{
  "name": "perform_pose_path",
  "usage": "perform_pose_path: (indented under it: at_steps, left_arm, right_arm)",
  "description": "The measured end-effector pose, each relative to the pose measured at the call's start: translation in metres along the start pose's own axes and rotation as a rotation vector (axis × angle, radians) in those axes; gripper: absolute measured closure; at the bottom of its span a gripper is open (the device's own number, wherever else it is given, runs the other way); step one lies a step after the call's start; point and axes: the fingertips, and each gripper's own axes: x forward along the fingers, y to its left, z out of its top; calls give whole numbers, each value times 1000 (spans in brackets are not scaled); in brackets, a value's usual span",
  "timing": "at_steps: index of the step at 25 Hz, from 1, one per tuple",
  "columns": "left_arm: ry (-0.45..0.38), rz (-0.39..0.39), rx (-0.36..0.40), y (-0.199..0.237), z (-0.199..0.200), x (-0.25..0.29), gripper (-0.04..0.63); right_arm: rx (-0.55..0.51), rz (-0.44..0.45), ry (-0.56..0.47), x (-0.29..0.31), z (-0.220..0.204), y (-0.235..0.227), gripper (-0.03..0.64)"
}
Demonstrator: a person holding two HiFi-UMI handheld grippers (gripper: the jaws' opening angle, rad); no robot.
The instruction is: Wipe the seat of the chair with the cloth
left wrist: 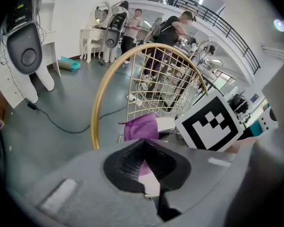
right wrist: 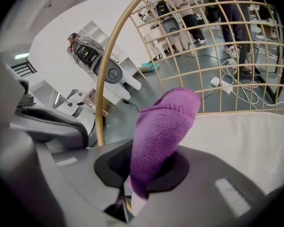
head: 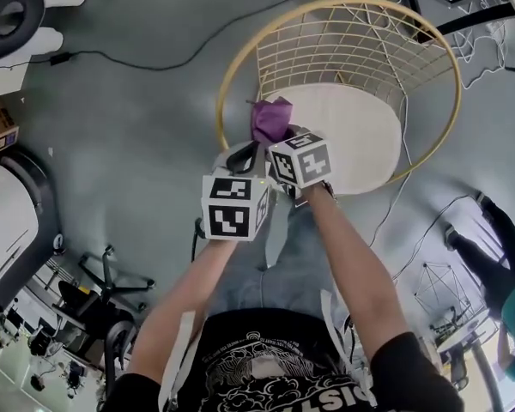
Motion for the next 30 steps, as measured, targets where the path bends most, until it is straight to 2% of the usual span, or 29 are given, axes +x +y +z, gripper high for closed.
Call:
perform_pose_path:
  at_steps: [5,10,15,20,30]
  left_arm:
    - [15,55,-15,-15,-11,13,594]
    - [18,89,-31,-54,-11,30,594]
    - [28,111,-32,-23,-20,28,594]
    - [26,96,-31,-54,-17,42,594]
    - [49,85,8,-77,-21,63,594]
  right_arm:
    - [50,34,-35,-4,-4,-28,558]
    - [143,79,-92,-38,-2,-63,558]
    - [215,99,-132,-12,7,-60,558]
    - [277,86,-169,-36,11,-97,558]
    - [395,-25,-267,-66,7,-166,558]
